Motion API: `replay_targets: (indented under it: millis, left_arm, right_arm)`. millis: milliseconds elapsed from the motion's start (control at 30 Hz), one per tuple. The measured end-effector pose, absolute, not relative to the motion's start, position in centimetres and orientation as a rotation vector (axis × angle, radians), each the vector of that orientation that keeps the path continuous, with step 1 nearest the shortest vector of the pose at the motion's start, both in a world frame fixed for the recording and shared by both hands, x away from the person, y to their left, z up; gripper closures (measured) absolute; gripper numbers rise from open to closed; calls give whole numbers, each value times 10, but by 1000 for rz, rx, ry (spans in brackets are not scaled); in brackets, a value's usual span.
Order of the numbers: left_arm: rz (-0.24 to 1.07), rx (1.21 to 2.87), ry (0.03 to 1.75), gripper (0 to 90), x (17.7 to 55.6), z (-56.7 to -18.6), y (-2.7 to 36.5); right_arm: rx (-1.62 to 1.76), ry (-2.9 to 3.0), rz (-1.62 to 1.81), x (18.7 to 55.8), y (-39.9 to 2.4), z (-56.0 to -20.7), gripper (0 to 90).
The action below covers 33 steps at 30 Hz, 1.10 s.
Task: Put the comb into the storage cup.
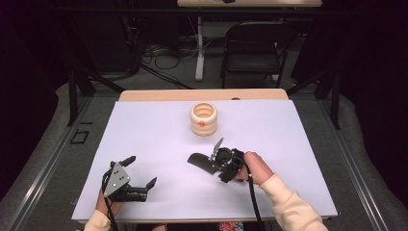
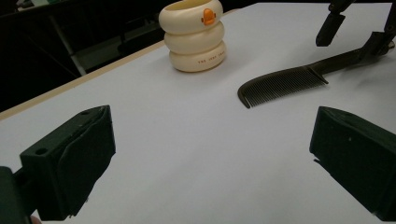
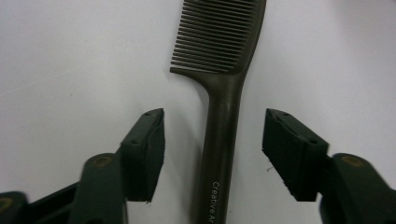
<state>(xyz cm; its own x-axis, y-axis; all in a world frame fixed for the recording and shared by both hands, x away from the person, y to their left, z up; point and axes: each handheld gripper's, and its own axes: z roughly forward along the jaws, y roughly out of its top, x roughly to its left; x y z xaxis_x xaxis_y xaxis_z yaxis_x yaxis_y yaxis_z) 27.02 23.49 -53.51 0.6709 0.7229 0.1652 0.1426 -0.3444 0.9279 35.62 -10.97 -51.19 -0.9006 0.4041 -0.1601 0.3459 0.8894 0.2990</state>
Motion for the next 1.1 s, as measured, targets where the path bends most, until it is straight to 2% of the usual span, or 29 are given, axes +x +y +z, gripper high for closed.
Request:
replay_targets:
  millis: [467, 1100]
  left_arm:
    - [704, 1861, 681, 2, 270, -535, 235]
    - [703, 1861, 681, 2, 271, -535, 235]
  right_arm:
    - [547, 2861, 310, 366, -102, -519, 601]
    - [569, 2890, 236, 375, -95, -528, 687]
